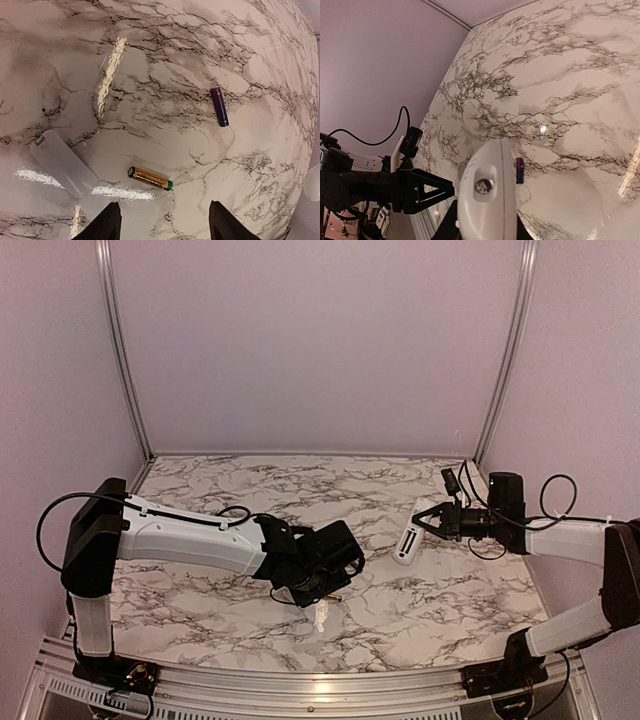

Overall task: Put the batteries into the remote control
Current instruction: Move the battery to the center of the board.

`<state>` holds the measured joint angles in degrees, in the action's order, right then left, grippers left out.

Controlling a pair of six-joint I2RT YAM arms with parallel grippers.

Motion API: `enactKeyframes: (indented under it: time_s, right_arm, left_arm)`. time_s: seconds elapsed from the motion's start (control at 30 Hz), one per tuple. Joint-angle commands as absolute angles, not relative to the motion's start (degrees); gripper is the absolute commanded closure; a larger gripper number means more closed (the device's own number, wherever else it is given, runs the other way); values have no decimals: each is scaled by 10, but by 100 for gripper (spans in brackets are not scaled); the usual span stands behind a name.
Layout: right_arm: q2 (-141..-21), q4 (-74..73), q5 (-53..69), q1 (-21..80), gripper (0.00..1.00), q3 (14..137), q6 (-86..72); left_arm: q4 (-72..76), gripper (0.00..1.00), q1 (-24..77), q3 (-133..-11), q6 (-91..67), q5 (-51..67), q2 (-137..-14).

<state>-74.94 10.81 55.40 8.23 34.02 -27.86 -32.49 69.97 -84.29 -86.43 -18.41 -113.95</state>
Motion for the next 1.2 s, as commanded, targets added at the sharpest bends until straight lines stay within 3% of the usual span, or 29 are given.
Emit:
enactKeyframes:
  time_s: [0.0, 0.5, 1.17]
  right_arm:
    - [-737, 101, 553, 76, 100, 348, -266]
    - [-742, 101, 553, 75, 100, 351, -264]
    - [-744, 115, 557, 71, 100, 349, -275]
  left_arm:
    - [-354, 40, 702, -879, -878, -163, -1180]
    - [-400, 54, 697, -931, -873, -160, -1245]
    - [-454, 63, 673, -975, -840, -154, -1295]
